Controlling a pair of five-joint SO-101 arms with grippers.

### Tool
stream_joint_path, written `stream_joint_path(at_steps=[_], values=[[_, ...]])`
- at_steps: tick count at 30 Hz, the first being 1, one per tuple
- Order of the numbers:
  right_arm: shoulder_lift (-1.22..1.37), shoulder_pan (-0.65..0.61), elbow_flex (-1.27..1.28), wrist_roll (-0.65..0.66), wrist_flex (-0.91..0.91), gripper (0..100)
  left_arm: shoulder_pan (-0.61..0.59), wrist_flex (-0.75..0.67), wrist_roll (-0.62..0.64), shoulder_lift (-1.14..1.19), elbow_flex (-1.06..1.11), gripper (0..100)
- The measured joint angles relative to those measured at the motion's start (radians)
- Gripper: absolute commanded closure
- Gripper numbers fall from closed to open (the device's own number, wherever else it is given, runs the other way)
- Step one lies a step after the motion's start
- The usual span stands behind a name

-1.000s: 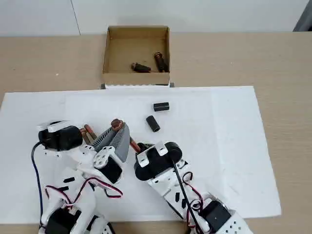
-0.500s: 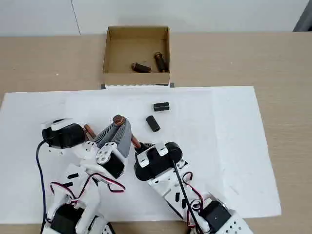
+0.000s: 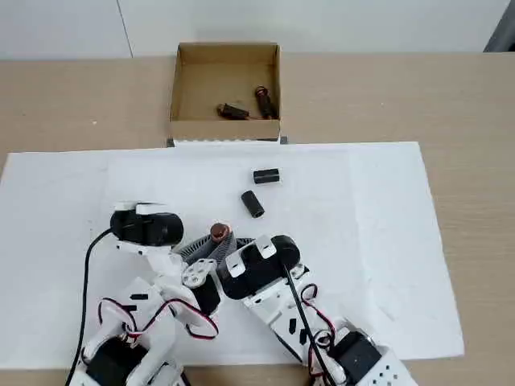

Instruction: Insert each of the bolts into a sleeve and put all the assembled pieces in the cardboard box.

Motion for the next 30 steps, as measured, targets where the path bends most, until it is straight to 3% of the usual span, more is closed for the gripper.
stream_joint_path(at_steps=[4,10,16,23,30], values=[[0.0,0.0,0.0,0.0,0.0,99.5,0.002,0.008,-0.028,-0.002,0.0,97],[0.002,0.003,0.0,0.0,0.0,99.5,0.003,0.015,-0.08,-0.003,0.0,72],[0.002,0.003,0.002,0.0,0.0,99.5,-0.014,0.015,-0.095,-0.003,0.0,72],[0.0,0.003,0.006,0.0,0.0,99.5,-0.15,0.015,-0.199,0.003,0.003,72],[0.0,0.003,0.006,0.0,0.0,99.5,-0.166,0.015,-0.21,0.003,0.0,72]])
